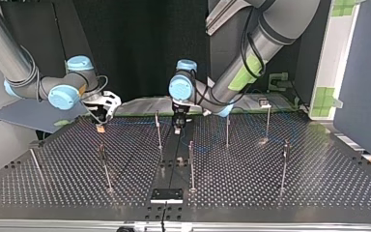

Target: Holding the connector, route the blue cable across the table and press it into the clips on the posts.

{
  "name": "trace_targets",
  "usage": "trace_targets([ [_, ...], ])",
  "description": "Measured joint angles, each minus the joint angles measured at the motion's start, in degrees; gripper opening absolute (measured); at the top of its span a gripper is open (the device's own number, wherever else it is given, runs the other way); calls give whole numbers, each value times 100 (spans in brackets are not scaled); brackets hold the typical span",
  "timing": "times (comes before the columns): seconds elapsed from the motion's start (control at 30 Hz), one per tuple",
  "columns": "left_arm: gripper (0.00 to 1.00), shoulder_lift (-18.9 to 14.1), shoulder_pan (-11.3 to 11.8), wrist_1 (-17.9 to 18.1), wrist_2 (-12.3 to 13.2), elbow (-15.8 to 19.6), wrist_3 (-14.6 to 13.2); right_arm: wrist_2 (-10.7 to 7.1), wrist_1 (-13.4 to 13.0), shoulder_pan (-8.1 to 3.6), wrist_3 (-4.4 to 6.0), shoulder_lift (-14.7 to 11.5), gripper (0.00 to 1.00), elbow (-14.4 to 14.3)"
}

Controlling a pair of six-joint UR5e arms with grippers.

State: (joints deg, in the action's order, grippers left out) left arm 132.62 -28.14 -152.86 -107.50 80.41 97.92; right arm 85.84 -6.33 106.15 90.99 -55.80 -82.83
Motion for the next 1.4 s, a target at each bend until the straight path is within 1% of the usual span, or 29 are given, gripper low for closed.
trace_targets([
  [0.07, 20, 1, -11, -28, -7, -1, -6, -89, -9, -22, -59, 41, 0, 20],
  [0.1, 20, 2, -17, -37, -9, 0, -7, -147, -13, -33, -108, 73, 0, 38],
  [0.17, 29, 0, -31, -52, -10, -1, -9, -241, -15, -47, -195, 108, 0, 58],
  [0.2, 29, -2, -36, -59, -11, -1, -12, -301, -14, -56, -251, 121, 0, 69],
  [0.23, 38, -1, -41, -69, -11, -1, -15, -345, -15, -62, -294, 128, 0, 78],
  [0.27, 45, -1, -47, -84, -12, 0, -22, -389, -17, -68, -338, 133, 0, 85],
  [0.3, 45, -2, -51, -97, -12, -1, -31, -447, -22, -73, -394, 137, 0, 92],
  [0.33, 56, -2, -57, -113, -12, -1, -42, -488, -28, -76, -434, 139, 0, 95],
  [0.37, 62, -1, -64, -139, -13, -1, -57, -527, -35, -78, -474, 140, 0, 98],
  [0.4, 62, -2, -70, -162, -16, -1, -67, -582, -44, -79, -529, 140, 0, 100],
  [0.43, 69, -2, -77, -189, -20, -1, -76, -625, -49, -79, -571, 141, 0, 101],
  [0.47, 77, -3, -87, -226, -27, -1, -85, -667, -56, -80, -612, 141, 0, 101],
  [0.5, 77, -3, -94, -259, -37, -1, -91, -723, -70, -80, -663, 142, 0, 101],
  [0.53, 83, -4, -102, -295, -49, -1, -97, -768, -83, -80, -694, 143, 0, 102],
  [0.57, 93, -4, -114, -350, -68, -1, -109, -812, -94, -81, -718, 144, 0, 102],
  [0.6, 93, -8, -123, -389, -79, -1, -120, -870, -108, -81, -740, 144, 0, 102],
  [0.63, 100, -13, -133, -427, -88, -1, -135, -914, -118, -81, -751, 144, 0, 103],
  [0.7, 100, -28, -158, -522, -103, -1, -187, -1012, -142, -83, -761, 144, 0, 102],
  [0.87, 100, -107, -231, -780, -121, -1, -313, -1253, -164, -84, -747, 143, 0, 102],
  [1.0, 100, -199, -305, -981, -122, 1, -334, -1468, -167, -84, -732, 145, 0, 102],
  [1.1, 100, -264, -368, -1135, -126, 5, -327, -1580, -167, -82, -721, 146, 0, 102],
  [1.23, 100, -309, -451, -1324, -192, 6, -290, -1625, -167, -83, -690, 145, 0, 103],
  [1.4, 100, -331, -558, -1444, -382, 8, -247, -1631, -168, -82, -672, 146, 0, 103],
])
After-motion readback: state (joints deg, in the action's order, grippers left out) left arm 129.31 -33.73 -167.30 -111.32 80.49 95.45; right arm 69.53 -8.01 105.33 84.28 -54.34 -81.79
